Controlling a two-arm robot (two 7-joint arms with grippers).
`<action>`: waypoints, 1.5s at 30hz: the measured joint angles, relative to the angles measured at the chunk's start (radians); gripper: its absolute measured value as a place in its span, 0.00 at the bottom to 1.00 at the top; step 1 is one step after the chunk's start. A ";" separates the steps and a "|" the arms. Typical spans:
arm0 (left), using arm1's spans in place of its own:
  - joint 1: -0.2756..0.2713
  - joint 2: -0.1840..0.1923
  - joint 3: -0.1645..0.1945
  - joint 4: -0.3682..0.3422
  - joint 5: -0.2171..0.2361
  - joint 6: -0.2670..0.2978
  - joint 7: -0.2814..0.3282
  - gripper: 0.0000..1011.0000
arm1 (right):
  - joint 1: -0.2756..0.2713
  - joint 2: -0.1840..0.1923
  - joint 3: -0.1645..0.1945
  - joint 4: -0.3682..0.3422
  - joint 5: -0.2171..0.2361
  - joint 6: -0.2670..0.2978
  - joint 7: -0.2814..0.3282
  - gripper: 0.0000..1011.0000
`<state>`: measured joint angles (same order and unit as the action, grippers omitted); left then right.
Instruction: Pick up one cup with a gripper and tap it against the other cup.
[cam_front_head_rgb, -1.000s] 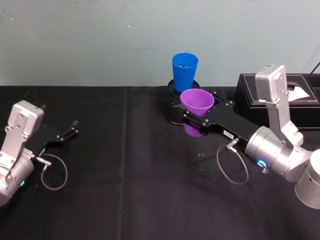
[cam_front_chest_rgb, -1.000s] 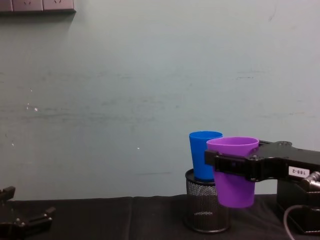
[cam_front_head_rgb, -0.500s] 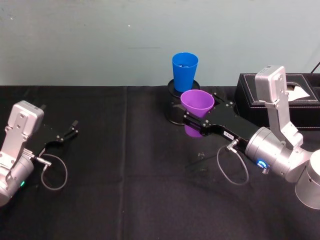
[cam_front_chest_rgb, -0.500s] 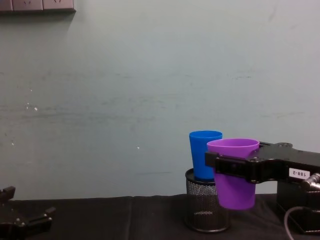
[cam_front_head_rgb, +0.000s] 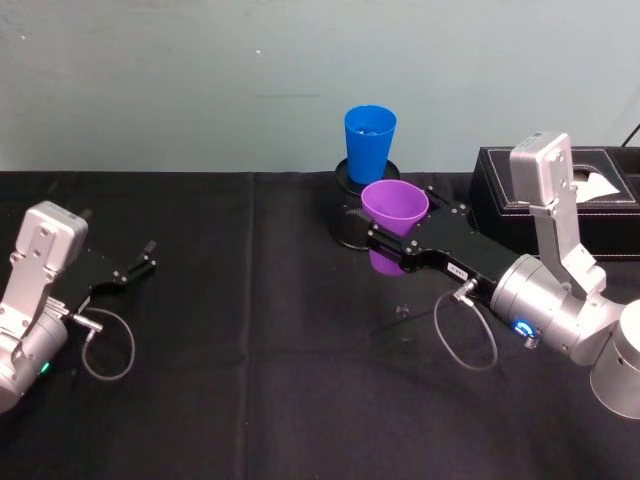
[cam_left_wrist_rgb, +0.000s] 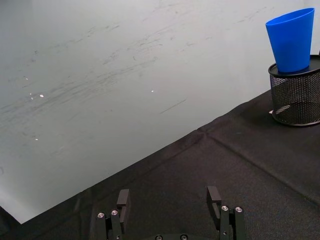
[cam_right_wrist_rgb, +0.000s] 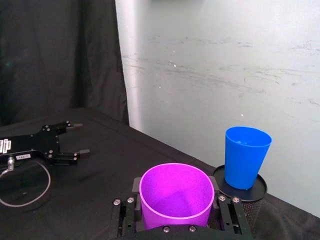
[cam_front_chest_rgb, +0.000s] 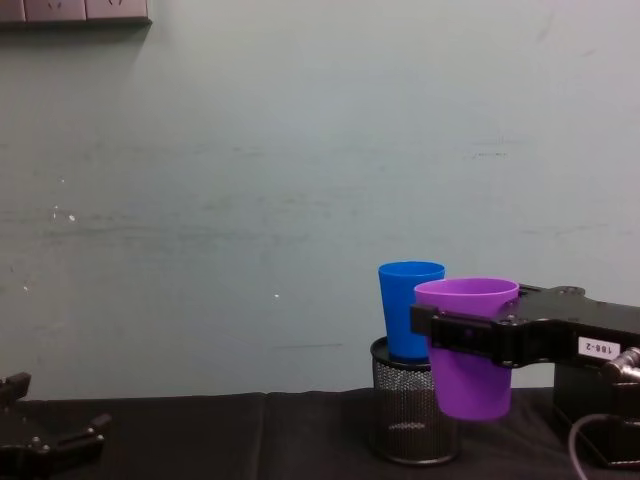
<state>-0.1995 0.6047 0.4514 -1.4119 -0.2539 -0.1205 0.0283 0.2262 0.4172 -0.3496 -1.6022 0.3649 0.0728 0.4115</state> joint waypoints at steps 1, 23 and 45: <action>0.000 0.000 0.000 0.000 0.000 0.000 0.000 0.99 | 0.000 0.000 0.000 0.000 0.000 0.000 0.000 0.74; 0.000 0.000 0.000 0.000 0.000 0.000 0.000 0.99 | 0.000 0.000 0.000 0.000 0.000 0.000 0.000 0.74; 0.000 0.000 0.000 0.000 0.000 0.000 0.000 0.99 | 0.000 0.000 0.000 0.000 0.000 0.000 0.000 0.74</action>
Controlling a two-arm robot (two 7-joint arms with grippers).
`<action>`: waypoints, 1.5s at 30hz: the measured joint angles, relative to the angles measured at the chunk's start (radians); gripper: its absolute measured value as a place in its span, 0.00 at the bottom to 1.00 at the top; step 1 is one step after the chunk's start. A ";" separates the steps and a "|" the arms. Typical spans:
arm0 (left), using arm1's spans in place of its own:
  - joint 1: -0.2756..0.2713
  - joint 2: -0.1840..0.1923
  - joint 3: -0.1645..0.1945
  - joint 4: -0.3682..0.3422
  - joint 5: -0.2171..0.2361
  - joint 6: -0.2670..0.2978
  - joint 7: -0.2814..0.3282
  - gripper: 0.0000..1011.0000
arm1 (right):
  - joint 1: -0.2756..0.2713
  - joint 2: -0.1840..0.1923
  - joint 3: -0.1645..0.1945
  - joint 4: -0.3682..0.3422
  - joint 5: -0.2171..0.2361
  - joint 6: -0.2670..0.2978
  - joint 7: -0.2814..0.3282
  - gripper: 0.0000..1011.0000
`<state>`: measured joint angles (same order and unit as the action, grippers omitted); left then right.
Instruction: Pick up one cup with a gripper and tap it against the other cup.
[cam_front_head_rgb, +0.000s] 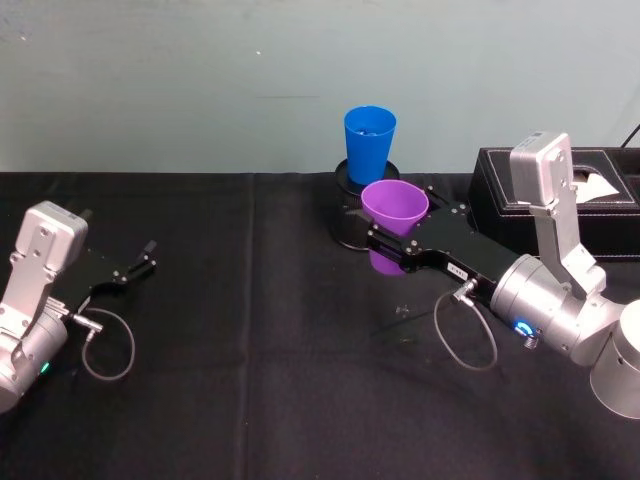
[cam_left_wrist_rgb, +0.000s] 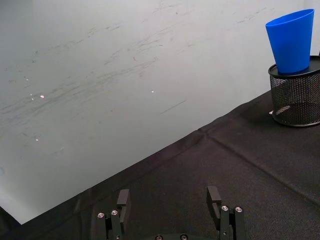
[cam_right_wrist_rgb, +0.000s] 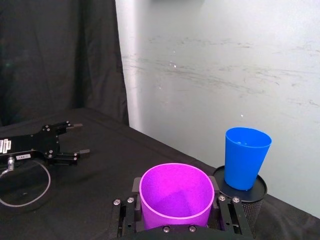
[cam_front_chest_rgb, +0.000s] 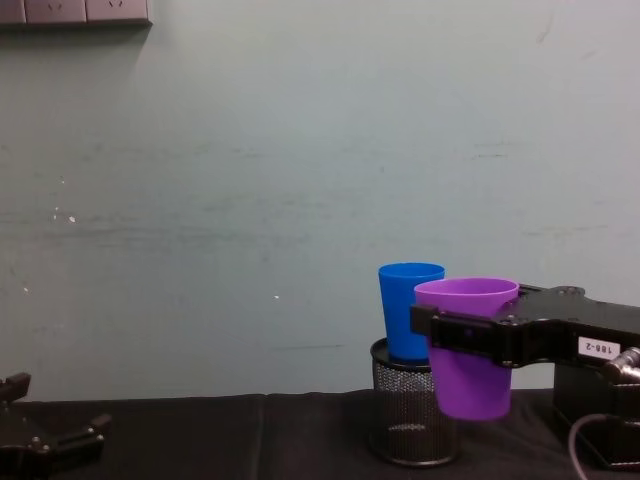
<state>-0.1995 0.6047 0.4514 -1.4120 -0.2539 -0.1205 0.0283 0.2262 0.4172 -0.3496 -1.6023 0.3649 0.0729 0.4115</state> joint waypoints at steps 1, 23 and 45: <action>0.000 0.000 0.000 0.000 0.000 0.000 0.000 0.99 | 0.000 0.000 0.000 0.000 0.000 0.000 0.000 0.74; 0.000 0.000 0.000 0.000 0.000 0.000 0.000 0.99 | 0.000 0.000 0.000 0.000 0.000 0.000 0.000 0.74; 0.000 0.000 0.000 0.000 0.000 0.000 0.000 0.99 | 0.000 0.000 0.000 0.000 0.000 0.000 0.000 0.74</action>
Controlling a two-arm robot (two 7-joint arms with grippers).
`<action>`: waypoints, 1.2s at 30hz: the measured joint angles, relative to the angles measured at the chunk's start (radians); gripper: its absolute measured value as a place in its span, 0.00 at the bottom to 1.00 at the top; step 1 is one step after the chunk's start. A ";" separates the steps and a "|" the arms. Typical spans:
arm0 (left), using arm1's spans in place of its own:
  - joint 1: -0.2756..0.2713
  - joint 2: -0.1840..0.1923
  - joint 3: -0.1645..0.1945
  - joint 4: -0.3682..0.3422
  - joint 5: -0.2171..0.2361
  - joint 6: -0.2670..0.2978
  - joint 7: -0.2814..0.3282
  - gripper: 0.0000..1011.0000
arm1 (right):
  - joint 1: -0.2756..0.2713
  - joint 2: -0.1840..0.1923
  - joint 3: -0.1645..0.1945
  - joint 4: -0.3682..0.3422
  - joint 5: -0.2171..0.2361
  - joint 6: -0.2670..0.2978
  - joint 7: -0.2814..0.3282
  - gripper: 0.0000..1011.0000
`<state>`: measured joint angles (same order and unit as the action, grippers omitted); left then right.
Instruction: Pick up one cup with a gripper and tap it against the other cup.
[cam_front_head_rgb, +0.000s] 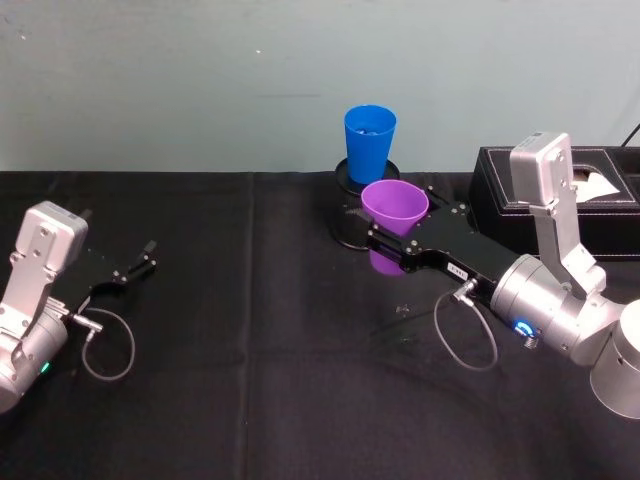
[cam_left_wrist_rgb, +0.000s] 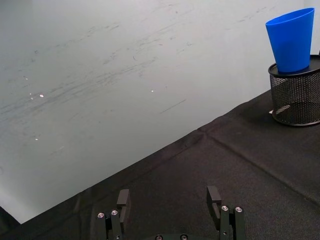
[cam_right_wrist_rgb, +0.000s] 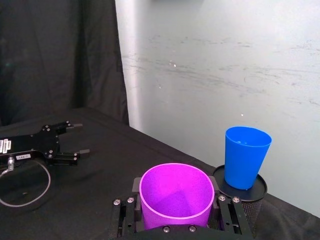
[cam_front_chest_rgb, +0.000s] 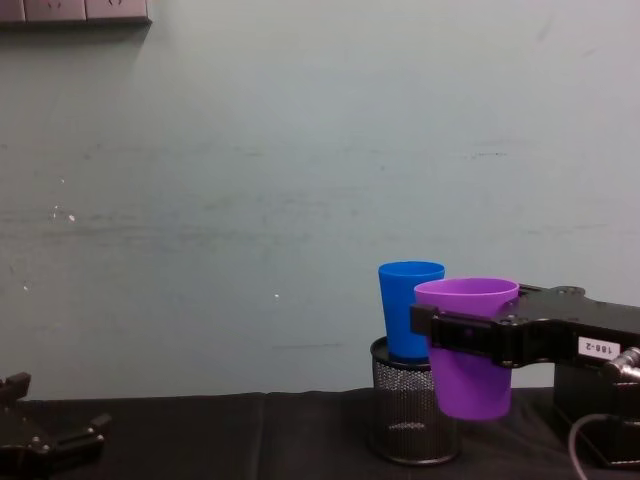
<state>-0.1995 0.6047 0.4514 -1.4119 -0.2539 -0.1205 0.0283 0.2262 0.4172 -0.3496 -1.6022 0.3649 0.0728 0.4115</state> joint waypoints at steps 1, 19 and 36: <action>0.000 0.000 0.000 0.000 0.000 0.000 0.000 0.99 | 0.000 0.000 0.000 0.000 0.000 0.000 0.000 0.74; 0.000 0.000 0.000 0.000 0.000 0.000 0.000 0.99 | 0.195 -0.111 -0.047 0.366 0.013 -0.165 0.073 0.74; 0.000 0.000 0.000 0.000 0.000 0.000 0.000 0.99 | 0.285 -0.164 -0.042 0.490 -0.021 -0.175 0.055 0.74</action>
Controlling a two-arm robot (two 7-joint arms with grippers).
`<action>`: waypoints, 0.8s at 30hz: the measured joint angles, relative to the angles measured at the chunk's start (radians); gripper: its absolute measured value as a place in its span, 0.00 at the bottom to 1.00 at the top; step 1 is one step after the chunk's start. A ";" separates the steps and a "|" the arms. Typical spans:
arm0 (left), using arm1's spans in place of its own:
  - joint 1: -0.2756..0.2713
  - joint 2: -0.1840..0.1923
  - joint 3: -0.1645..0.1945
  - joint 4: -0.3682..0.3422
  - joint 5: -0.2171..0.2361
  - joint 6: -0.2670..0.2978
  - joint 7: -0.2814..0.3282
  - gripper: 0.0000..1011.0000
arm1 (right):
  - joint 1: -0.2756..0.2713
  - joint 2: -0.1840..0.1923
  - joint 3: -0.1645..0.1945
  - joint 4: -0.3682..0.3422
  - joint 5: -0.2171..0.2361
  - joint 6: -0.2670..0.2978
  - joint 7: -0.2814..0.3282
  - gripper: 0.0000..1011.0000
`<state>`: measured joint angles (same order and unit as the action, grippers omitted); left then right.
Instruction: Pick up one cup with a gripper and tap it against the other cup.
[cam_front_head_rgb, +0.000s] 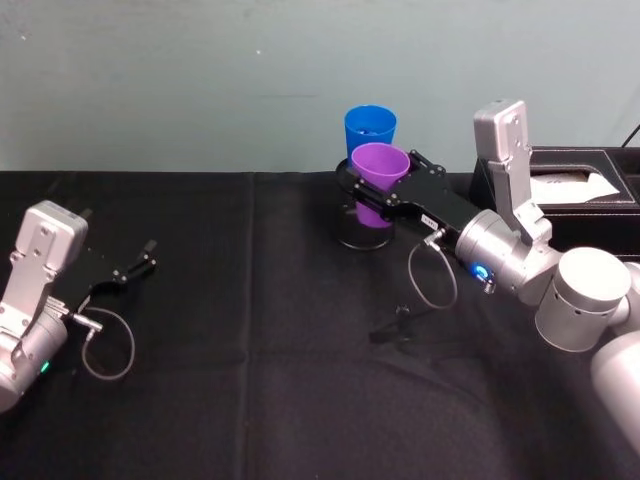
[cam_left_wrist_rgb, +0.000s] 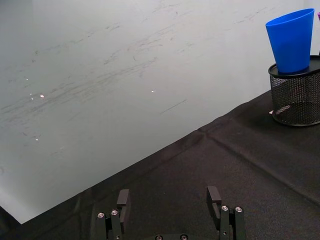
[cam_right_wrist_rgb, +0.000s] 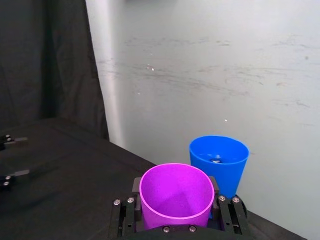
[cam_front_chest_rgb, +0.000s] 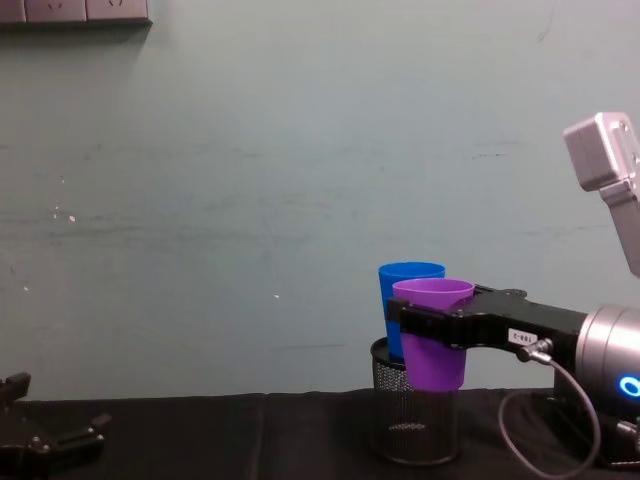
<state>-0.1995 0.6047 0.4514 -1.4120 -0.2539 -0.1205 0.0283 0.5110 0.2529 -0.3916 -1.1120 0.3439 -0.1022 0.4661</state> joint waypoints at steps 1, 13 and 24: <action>0.000 0.000 0.000 0.000 0.000 0.000 0.000 0.99 | 0.003 -0.002 0.001 0.005 -0.001 0.000 0.000 0.74; 0.000 0.000 0.000 0.000 0.000 0.000 0.000 0.99 | 0.048 -0.025 0.008 0.065 -0.013 0.003 0.005 0.74; 0.000 0.000 0.000 0.000 0.000 0.000 0.000 0.99 | 0.088 -0.048 0.014 0.130 -0.013 0.005 0.012 0.74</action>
<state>-0.1995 0.6047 0.4514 -1.4120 -0.2539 -0.1205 0.0283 0.5993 0.2050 -0.3775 -0.9820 0.3311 -0.0971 0.4777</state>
